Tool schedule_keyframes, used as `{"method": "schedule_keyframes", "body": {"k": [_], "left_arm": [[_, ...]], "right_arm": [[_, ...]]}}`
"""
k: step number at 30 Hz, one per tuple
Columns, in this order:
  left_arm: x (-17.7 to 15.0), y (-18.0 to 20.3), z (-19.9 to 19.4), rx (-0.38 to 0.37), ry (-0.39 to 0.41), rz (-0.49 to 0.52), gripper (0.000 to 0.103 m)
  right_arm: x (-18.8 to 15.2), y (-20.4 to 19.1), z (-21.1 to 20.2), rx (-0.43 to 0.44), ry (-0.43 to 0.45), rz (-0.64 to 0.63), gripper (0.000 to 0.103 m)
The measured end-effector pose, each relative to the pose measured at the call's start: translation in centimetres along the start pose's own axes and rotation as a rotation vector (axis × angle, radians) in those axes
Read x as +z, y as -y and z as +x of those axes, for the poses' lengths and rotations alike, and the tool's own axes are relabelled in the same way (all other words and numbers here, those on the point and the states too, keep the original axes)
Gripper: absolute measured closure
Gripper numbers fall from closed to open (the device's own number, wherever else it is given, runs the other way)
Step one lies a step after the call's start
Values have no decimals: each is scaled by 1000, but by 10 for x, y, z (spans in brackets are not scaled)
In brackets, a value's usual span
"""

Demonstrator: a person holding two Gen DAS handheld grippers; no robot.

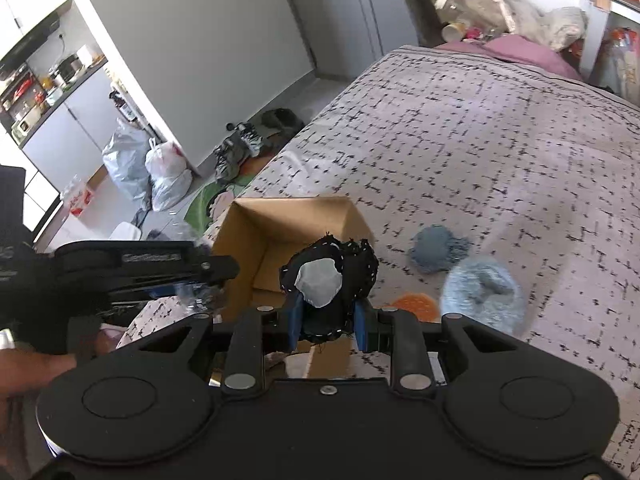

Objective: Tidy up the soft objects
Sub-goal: 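Carry the bead bag and fuzzy ring over the box with both tools, then open both tools to drop the bead bag and fuzzy ring into the box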

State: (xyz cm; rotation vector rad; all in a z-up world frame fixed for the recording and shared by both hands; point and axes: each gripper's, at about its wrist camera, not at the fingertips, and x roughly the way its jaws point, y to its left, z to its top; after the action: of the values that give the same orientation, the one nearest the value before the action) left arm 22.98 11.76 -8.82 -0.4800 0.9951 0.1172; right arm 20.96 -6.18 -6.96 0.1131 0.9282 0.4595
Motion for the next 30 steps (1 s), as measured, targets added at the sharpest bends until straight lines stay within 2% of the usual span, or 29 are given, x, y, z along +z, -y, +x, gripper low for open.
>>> {"method": "schedule_keyframes", "body": {"k": [5, 9, 15, 18, 20, 22, 25, 26, 30], "left_arm": [[6, -3, 11, 41, -17, -6, 55], [11, -8, 13, 36, -23, -22, 46], [13, -7, 4, 54, -6, -8, 45], [12, -6, -2, 65, 1, 3, 45], [12, -7, -6, 69, 5, 2, 45], [11, -5, -10, 70, 12, 7, 45], [9, -1, -16, 73, 20, 17, 45], [8, 0, -17, 72, 19, 18, 43], [3, 7, -21, 73, 12, 11, 25]], "right_arm": [[1, -8, 9, 13, -23, -6, 77], [1, -12, 15, 27, -36, -9, 77], [2, -16, 26, 35, -45, -3, 76], [2, -18, 27, 63, -43, 12, 66], [4, -15, 25, 90, -42, 30, 63], [8, -10, 19, 90, -24, 44, 52], [11, 0, 8, 84, -2, 62, 51], [11, 6, 4, 83, 0, 74, 51], [6, 19, -5, 55, -3, 78, 50]]}}
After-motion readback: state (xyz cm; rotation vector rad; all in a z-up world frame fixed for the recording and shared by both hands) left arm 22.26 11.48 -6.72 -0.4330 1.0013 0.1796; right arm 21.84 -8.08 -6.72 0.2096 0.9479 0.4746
